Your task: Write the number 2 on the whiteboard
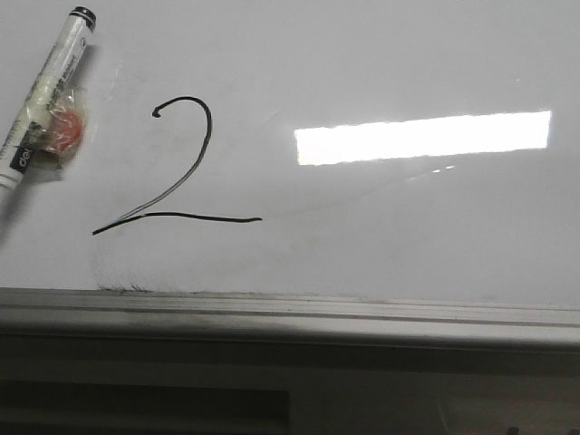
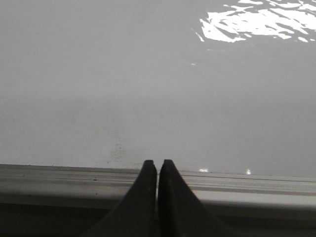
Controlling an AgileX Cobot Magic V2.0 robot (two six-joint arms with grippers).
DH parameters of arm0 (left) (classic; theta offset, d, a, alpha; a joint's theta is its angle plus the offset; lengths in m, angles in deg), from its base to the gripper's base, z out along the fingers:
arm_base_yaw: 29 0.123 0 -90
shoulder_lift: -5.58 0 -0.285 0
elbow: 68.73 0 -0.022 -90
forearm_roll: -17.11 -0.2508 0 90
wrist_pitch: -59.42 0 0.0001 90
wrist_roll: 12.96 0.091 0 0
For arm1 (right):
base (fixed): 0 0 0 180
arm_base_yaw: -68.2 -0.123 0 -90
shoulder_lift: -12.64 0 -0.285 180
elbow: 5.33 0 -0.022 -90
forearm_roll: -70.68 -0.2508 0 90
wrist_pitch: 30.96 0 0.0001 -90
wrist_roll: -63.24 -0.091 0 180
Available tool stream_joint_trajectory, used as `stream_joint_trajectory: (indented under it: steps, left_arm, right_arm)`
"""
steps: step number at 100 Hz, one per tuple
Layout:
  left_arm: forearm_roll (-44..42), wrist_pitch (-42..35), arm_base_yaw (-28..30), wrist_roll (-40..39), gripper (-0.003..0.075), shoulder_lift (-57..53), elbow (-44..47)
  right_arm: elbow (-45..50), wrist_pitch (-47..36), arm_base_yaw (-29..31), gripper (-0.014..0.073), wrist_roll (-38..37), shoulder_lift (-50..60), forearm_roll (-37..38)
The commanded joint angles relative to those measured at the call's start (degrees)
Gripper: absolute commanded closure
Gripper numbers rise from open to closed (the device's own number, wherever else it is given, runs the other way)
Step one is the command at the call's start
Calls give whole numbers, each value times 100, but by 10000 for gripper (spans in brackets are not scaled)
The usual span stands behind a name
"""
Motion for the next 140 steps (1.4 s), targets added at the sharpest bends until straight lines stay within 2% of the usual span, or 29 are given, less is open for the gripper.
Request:
stream_joint_trajectory:
  steps: [1,68,73,77,78,82,87,89,96,112,122,129,140]
  left_arm:
    - [-6,-287,2,-57,739,-158,163]
    - [-6,-287,2,-57,739,-158,163]
    - [-6,-287,2,-57,740,-158,163]
    - [-6,-287,2,-57,739,-158,163]
    - [-6,-287,2,-57,739,-158,163]
    - [-6,-287,2,-57,739,-158,163]
    - [-6,-287,2,-57,739,-158,163]
    - [-6,-287,2,-57,739,-158,163]
    - [-6,-287,2,-57,739,-158,163]
    - [-6,-287,2,-57,739,-158,163]
    - [-6,-287,2,-57,740,-158,163]
    - [-6,-287,2,-57,739,-158,163]
    - [-6,-287,2,-57,739,-158,163]
  right_arm:
    - [-155,-398,30,649,20,87,-46]
    - [-155,-366,30,649,-34,87,-7]
    - [-165,-356,83,649,-626,87,429]
    - [-176,-356,167,649,-1809,87,1138]
    - [-176,-356,186,649,-1809,87,1273]
    - [-176,-378,300,649,-2918,87,2093]
    - [-176,-407,578,649,-3912,87,2807]
    - [-176,-435,716,649,-4006,87,2961]
    - [-136,-448,1227,649,-4021,87,3026]
    - [210,-998,2955,649,-4021,87,3026]
    - [537,-1044,3962,649,-4021,87,3026]
    - [840,-1076,4378,649,-4021,135,3026]
    - [1470,-1456,4559,649,-4021,135,3096]
